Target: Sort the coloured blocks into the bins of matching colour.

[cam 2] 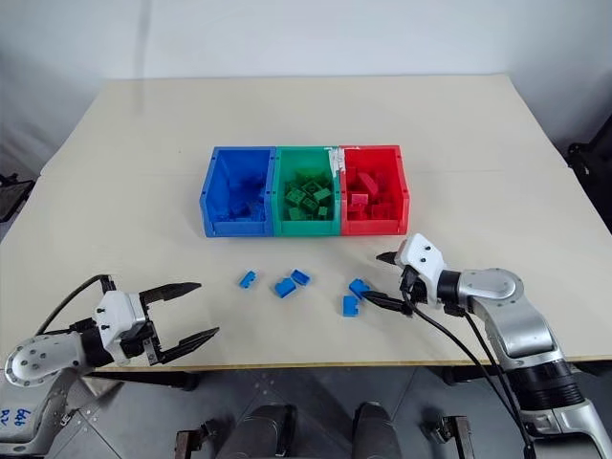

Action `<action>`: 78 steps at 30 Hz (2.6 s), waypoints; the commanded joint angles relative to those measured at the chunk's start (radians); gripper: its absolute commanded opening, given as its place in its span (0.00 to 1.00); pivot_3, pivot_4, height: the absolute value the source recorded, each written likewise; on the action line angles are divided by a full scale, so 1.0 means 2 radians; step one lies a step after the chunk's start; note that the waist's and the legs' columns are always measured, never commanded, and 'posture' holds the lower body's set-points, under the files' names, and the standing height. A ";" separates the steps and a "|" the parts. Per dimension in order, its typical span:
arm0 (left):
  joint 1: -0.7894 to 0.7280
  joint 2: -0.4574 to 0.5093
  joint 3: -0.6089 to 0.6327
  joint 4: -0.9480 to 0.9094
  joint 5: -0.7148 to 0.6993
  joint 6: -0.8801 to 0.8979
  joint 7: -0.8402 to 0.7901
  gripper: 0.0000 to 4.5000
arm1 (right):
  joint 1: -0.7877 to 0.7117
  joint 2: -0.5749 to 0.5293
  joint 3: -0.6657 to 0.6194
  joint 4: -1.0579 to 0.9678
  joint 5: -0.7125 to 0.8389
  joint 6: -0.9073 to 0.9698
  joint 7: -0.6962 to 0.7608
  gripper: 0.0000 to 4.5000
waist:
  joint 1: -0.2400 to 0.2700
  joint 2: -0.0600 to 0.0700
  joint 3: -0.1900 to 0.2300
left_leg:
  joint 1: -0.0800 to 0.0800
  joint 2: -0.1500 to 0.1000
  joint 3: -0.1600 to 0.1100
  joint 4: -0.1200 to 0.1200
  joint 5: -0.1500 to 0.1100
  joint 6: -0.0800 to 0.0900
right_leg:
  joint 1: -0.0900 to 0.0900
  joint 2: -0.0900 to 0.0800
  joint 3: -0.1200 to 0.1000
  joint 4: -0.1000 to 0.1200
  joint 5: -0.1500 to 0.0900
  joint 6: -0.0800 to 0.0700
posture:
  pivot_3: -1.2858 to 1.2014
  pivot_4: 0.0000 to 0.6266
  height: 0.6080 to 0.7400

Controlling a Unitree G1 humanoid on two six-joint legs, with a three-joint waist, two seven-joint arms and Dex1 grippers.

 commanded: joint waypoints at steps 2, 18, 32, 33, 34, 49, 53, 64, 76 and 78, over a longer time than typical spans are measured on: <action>0.007 0.000 0.012 -0.018 -0.007 -0.004 0.005 1.00 | 0.013 0.012 0.022 -0.009 -0.006 0.014 0.005 1.00 | 0.000 0.000 0.000 | 0.000 0.000 0.000 0.000 0.000 0.000 | 0.000 0.000 0.000 0.000 0.000 0.000 | 0.52 0.24 1.00; -0.037 -0.010 -0.011 -0.013 -0.032 0.012 -0.005 1.00 | 0.037 0.048 0.026 -0.035 -0.032 0.010 -0.055 1.00 | -0.009 -0.001 0.000 | 0.000 0.000 0.000 0.000 0.000 0.000 | 0.000 0.001 0.000 0.000 0.000 0.000 | 0.52 0.24 1.00; -0.026 -0.016 -0.013 -0.039 -0.065 0.031 -0.020 1.00 | 0.010 0.055 0.028 -0.016 -0.032 -0.014 -0.040 0.22 | -0.010 -0.001 0.000 | 0.000 0.001 0.000 0.000 0.000 0.000 | 0.000 0.001 0.000 0.000 0.000 0.000 | 0.52 0.24 1.00; -0.023 -0.015 -0.012 -0.042 -0.069 0.038 -0.021 1.00 | 0.006 0.055 0.026 -0.015 -0.030 -0.013 -0.038 0.22 | -0.010 -0.001 0.000 | 0.000 0.001 0.000 0.000 0.000 0.000 | 0.000 0.001 0.000 0.000 0.000 0.000 | 0.52 0.24 1.00; -0.018 -0.014 -0.009 -0.045 -0.076 0.050 -0.017 1.00 | -0.002 0.053 0.026 -0.018 -0.031 -0.005 -0.038 0.22 | -0.010 -0.001 0.000 | 0.000 0.001 0.000 0.000 0.000 0.000 | 0.000 0.001 0.000 0.000 0.000 0.000 | 0.52 0.24 1.00; 0.086 -0.065 0.110 -0.055 -0.086 0.041 0.056 1.00 | -0.302 0.311 0.106 0.122 -0.071 0.088 -0.194 0.22 | -0.024 0.000 0.000 | 0.000 0.003 0.001 -0.001 -0.002 -0.001 | -0.003 0.002 0.001 0.002 0.000 -0.002 | 0.52 0.24 1.00; 0.102 -0.076 0.124 -0.069 -0.085 0.040 0.069 1.00 | -0.361 0.355 0.099 0.243 -0.103 0.007 -0.233 0.22 | -0.023 0.000 0.000 | 0.000 0.003 0.000 -0.001 -0.002 -0.001 | -0.003 0.002 0.001 0.002 0.000 -0.002 | 0.52 0.24 1.00; 0.103 -0.078 0.114 -0.096 -0.083 0.052 0.080 1.00 | -0.383 0.371 0.069 0.299 -0.104 -0.078 -0.217 0.90 | -0.029 0.000 0.000 | 0.000 0.004 0.001 -0.001 -0.002 -0.002 | -0.003 0.004 0.001 0.003 0.000 -0.003 | 0.52 0.24 1.00; -0.004 -0.018 0.038 -0.048 -0.078 0.090 0.015 1.00 | -0.139 0.149 -0.005 0.016 -0.001 -0.101 -0.011 0.99 | -0.018 0.000 0.000 | -0.001 0.004 0.000 0.000 -0.003 -0.001 | -0.003 0.004 0.001 0.002 0.000 -0.003 | 0.52 0.24 1.00; -0.032 -0.016 0.019 -0.031 -0.072 0.092 0.009 1.00 | -0.088 0.111 -0.034 -0.007 0.020 -0.113 0.014 0.99 | -0.013 0.000 0.000 | -0.001 0.004 0.001 0.000 -0.004 -0.001 | -0.002 0.004 0.001 0.001 0.000 -0.003 | 0.52 0.24 1.00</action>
